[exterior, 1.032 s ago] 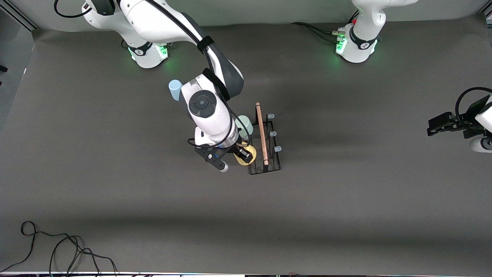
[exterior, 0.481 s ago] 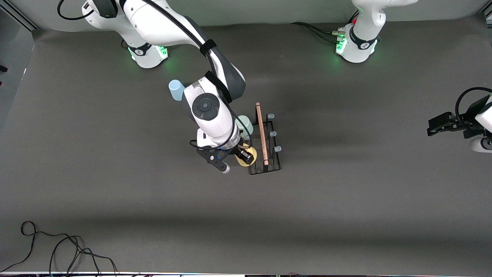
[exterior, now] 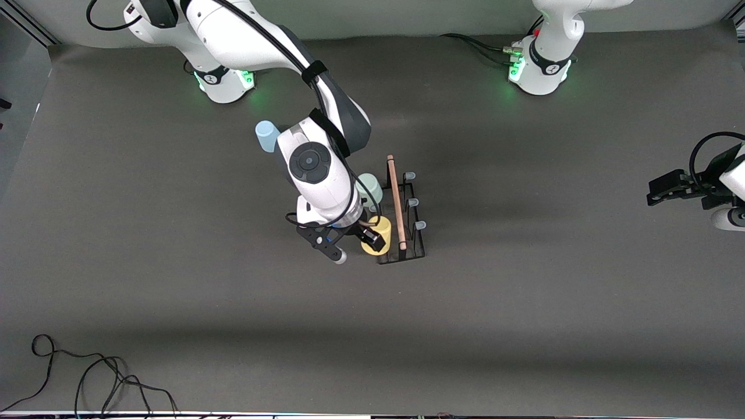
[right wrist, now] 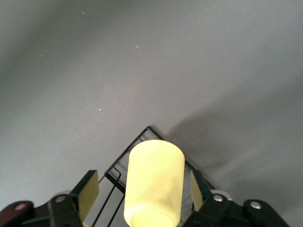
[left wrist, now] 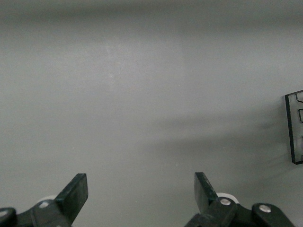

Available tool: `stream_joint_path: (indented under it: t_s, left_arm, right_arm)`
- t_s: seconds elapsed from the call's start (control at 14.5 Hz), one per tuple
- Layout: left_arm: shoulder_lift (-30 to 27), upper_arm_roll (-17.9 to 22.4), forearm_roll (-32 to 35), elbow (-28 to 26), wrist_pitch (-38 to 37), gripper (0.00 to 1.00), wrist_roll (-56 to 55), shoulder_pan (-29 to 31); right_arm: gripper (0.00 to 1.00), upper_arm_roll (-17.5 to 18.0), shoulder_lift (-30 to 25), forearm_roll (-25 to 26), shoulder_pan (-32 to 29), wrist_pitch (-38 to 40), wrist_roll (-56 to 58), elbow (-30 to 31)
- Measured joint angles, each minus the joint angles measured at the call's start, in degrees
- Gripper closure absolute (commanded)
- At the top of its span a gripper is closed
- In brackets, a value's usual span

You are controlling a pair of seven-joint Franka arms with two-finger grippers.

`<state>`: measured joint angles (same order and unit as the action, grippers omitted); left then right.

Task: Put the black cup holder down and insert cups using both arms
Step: 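Open the right gripper and withdraw from the yellow cup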

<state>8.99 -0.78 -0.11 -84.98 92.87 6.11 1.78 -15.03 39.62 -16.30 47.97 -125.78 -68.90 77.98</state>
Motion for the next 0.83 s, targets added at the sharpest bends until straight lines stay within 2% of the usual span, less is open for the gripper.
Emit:
stream_joint_path:
  t_s: [0.14, 0.34, 0.83]
  left_arm:
    - [0.0, 0.0, 0.0, 0.0, 0.0, 0.0, 0.0, 0.0]
    - [0.0, 0.0, 0.0, 0.0, 0.0, 0.0, 0.0, 0.0]
    - [0.0, 0.0, 0.0, 0.0, 1.1, 0.0, 0.0, 0.0]
  right_arm:
    - [0.12, -0.4, -1.0, 1.1, -1.4, 3.4, 1.4, -1.3]
    - [0.11, -0.8, -4.6, 1.7, -5.3, 13.7, 10.1, -3.4]
    - [0.08, -1.7, -18.2, 2.0, -18.9, 36.9, 36.0, -4.3]
